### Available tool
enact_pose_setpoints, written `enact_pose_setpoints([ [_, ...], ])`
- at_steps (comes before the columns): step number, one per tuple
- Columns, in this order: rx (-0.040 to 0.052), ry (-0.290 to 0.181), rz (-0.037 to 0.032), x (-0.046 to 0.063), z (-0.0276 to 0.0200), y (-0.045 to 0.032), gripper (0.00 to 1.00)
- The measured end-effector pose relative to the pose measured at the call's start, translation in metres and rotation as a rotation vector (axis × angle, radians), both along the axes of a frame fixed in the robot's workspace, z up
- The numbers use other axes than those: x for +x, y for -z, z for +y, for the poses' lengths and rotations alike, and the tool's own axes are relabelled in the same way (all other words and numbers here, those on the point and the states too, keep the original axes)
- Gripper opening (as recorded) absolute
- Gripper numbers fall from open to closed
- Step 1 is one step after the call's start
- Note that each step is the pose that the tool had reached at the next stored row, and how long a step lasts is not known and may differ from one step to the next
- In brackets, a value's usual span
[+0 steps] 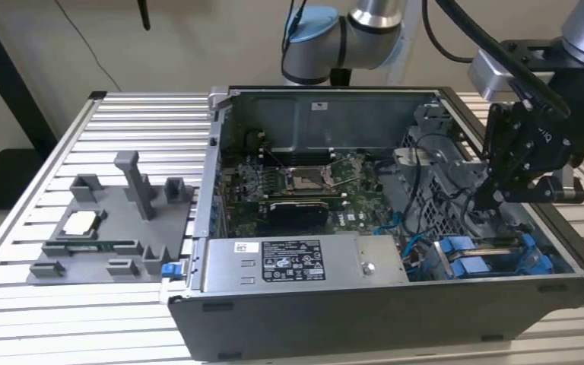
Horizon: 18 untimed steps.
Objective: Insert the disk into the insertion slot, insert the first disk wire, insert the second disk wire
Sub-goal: 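Insert the second disk wire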
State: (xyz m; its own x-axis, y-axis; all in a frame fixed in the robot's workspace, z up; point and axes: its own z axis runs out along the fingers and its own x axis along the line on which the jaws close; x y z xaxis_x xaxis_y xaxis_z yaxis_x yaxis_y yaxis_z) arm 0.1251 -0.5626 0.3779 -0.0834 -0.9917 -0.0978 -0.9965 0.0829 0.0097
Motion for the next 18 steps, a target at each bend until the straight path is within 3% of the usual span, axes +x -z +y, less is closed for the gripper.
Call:
enact_pose_setpoints([
  [11, -0.0009, 0.000, -0.0001, 0.0000, -0.0008, 0.0073, 0.16],
  [18, -0.0012, 0.000, -0.0001, 0.0000, -0.0008, 0.0081, 0.16],
])
